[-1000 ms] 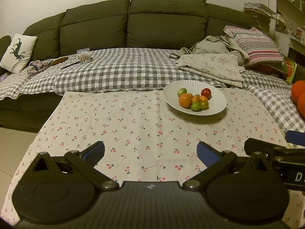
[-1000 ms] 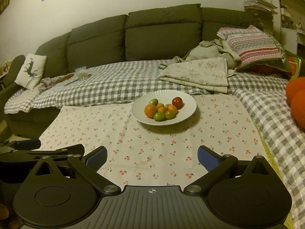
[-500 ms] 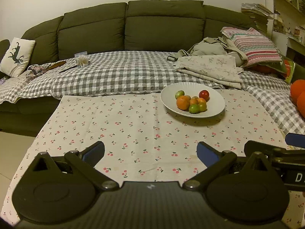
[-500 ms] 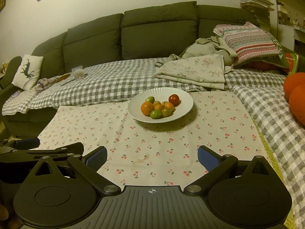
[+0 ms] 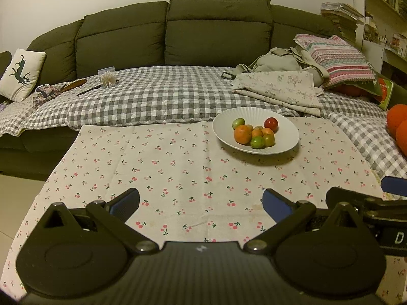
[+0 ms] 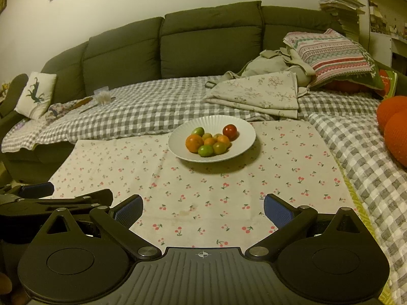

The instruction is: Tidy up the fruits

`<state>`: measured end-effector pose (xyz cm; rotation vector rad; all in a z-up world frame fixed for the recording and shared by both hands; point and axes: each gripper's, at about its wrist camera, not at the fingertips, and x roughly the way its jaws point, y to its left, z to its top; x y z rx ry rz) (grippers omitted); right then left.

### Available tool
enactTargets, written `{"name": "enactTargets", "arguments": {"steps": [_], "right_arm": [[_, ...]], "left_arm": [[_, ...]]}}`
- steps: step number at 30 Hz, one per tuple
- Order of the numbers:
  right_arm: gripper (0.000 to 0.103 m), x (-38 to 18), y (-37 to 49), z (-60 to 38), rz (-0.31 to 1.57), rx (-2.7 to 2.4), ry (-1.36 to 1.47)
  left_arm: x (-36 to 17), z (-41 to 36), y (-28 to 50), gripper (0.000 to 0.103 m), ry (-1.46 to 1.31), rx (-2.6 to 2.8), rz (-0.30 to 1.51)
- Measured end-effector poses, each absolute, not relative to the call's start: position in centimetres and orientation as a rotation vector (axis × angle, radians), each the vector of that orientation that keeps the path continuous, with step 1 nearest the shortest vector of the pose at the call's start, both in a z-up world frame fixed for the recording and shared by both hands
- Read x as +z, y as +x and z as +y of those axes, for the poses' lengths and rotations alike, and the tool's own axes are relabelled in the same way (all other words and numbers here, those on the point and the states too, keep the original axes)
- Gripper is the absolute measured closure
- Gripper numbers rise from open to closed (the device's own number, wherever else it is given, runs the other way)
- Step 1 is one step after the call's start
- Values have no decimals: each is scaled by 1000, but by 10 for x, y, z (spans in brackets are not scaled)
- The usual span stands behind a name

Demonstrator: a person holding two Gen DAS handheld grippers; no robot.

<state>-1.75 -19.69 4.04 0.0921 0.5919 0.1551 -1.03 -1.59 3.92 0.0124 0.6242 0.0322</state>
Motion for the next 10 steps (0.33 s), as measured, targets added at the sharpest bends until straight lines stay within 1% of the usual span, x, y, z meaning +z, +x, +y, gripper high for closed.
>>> {"name": "enactTargets", "arguments": {"steps": [10], "right_arm": [[1, 40, -18, -197, 590, 156, 89]], "left_arm": [[38, -15, -10, 1, 10, 26, 630]]}}
